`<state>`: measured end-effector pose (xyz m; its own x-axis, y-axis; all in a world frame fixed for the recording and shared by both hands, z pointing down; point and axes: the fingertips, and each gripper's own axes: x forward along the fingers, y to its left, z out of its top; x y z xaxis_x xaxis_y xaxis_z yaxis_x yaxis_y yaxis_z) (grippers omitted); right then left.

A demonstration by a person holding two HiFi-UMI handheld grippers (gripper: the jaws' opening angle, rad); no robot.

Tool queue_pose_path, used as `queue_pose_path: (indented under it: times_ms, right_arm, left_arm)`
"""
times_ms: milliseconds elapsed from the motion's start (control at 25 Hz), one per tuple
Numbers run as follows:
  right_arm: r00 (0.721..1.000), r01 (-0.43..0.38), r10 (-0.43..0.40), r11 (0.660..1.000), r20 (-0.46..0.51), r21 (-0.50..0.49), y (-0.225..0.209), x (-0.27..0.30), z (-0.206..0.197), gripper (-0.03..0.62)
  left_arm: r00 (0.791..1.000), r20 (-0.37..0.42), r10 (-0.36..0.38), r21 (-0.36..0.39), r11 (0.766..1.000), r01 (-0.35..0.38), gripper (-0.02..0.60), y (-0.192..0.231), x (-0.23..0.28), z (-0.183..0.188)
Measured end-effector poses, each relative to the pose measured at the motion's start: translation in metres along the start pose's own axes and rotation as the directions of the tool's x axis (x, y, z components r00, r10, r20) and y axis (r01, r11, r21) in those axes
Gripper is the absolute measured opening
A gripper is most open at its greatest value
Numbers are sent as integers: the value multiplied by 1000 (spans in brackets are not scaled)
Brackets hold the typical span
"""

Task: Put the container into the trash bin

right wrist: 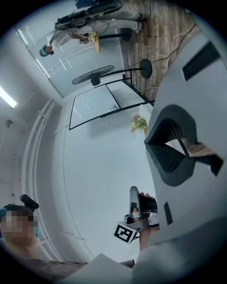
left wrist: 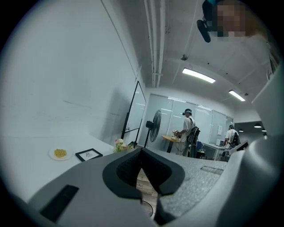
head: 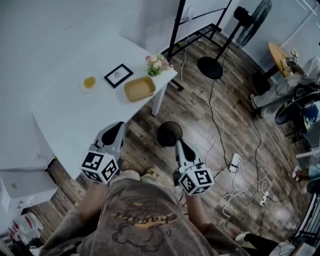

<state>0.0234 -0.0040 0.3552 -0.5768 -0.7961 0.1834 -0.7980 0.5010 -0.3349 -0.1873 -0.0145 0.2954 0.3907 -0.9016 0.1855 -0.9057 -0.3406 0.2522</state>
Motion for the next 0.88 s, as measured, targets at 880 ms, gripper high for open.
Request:
queue_pose_path:
  times_ms: [880]
  right_arm:
    - [997,48,-48,999,64,-11,-27,82,47,0]
  left_arm:
    - [998,29,-58,22,998,58,3,49,83,48]
